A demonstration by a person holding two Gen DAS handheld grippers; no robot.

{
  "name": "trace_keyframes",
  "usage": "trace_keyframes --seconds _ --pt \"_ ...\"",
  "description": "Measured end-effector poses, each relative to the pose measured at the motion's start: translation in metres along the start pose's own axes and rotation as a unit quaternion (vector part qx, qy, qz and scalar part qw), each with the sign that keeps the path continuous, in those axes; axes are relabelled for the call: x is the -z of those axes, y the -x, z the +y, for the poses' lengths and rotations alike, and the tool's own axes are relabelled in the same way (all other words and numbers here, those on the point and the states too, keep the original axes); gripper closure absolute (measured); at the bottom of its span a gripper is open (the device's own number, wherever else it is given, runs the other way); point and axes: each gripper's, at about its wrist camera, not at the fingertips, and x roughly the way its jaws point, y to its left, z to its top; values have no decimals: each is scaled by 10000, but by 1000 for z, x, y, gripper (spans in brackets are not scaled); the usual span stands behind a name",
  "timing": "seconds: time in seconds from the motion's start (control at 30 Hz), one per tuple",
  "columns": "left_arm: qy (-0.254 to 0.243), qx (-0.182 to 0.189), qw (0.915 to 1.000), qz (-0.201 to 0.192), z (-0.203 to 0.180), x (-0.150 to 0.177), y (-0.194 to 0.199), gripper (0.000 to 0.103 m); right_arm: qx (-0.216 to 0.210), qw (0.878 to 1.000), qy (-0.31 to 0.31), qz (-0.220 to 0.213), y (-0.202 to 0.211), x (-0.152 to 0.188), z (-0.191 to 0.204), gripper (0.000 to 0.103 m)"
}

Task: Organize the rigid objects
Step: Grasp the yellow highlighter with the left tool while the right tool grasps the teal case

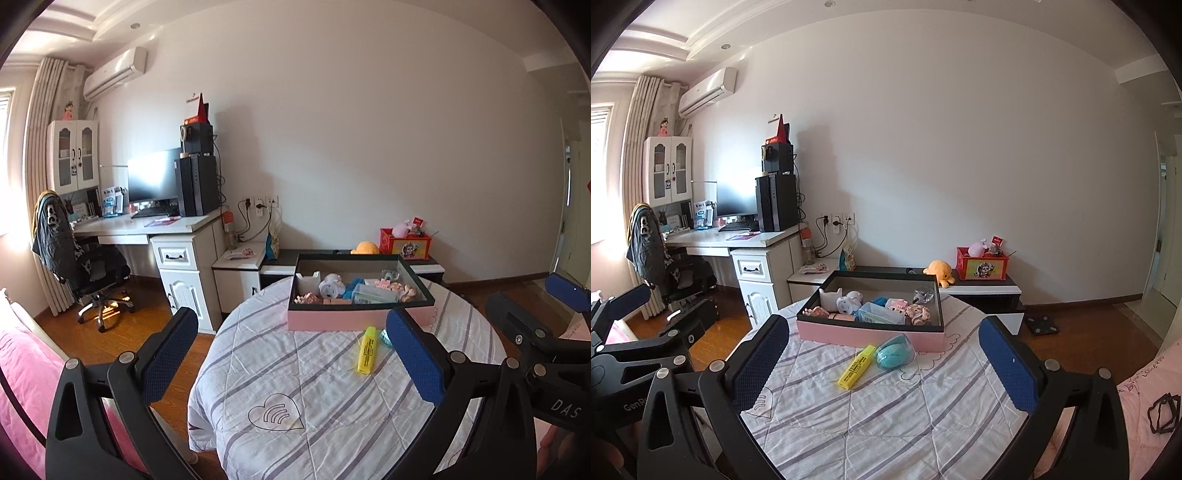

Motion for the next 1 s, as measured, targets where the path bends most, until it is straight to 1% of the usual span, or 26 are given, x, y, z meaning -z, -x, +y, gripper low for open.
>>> trace_keyframes --seconds 0.27,0.4,0.47,0.57,0.7,0.87,0.93,1.0 --pt "-30 19 9966 825 7 30 -69 0 -63 9970 -26 768 -67 27 1 0" --pt "123 132 9921 1240 16 44 -103 0 -179 9921 -83 1241 -108 44 1 0" --pt "131 223 9890 1456 15 51 -119 0 -106 9897 -96 1427 -127 51 -2 0" --pt "75 311 9858 1651 8 57 -138 0 52 9861 -165 1650 -154 59 -13 0" --pt "3 450 9823 1818 -4 61 -159 0 216 9796 -193 1987 -191 66 -29 0" --pt "-112 543 9783 1995 -19 60 -186 0 61 9686 -240 2474 -239 76 -39 0" --pt "-188 547 9764 2082 -25 60 -198 0 40 9655 -192 2595 -254 78 -39 0" --pt "-245 575 9750 2132 -30 60 -207 0 -74 9631 -136 2686 -265 79 -38 0"
